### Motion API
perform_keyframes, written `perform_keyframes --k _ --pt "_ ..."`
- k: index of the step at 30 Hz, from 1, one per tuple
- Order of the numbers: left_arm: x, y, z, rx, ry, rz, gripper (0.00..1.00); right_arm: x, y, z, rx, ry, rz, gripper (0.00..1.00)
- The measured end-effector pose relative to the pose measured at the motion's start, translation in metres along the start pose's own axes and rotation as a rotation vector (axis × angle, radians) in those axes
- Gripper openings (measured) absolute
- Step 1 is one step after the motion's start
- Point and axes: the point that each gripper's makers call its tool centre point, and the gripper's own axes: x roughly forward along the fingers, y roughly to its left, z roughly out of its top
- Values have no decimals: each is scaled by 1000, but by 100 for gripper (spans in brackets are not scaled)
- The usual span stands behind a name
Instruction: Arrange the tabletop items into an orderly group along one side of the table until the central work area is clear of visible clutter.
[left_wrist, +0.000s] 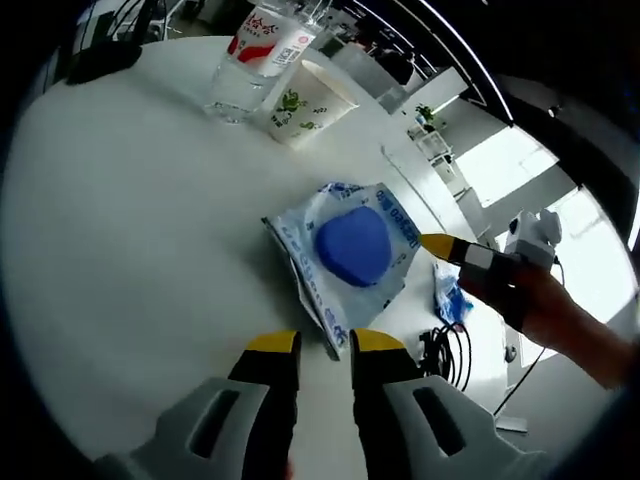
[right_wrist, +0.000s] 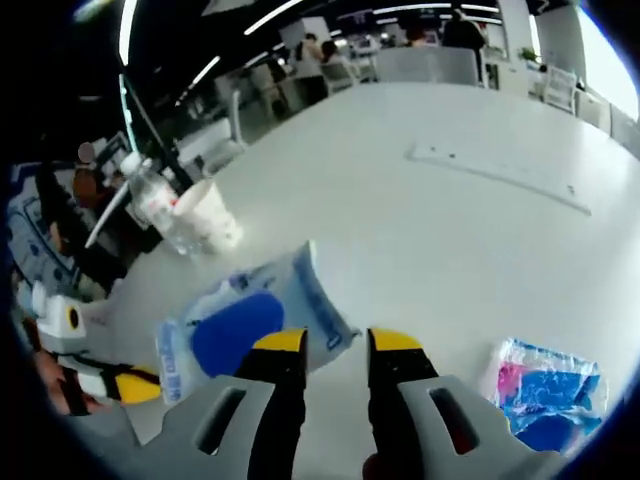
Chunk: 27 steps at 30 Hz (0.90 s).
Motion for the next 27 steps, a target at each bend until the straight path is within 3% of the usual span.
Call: perform_keyframes --k 5,11,15,27 --pt "4 0 -2 9 10 4 15 6 1 5 -11 12 6 21" --pt "9 -9 0 -4 12 -8 11 12 5 -2 -66 60 4 15" --pt "12 -3 -2 6 22 19 3 9 2 -5 -42 61 -5 5" --pt "9 -4 8 7 4 7 0 -5 1 -16 -36 58 4 1"
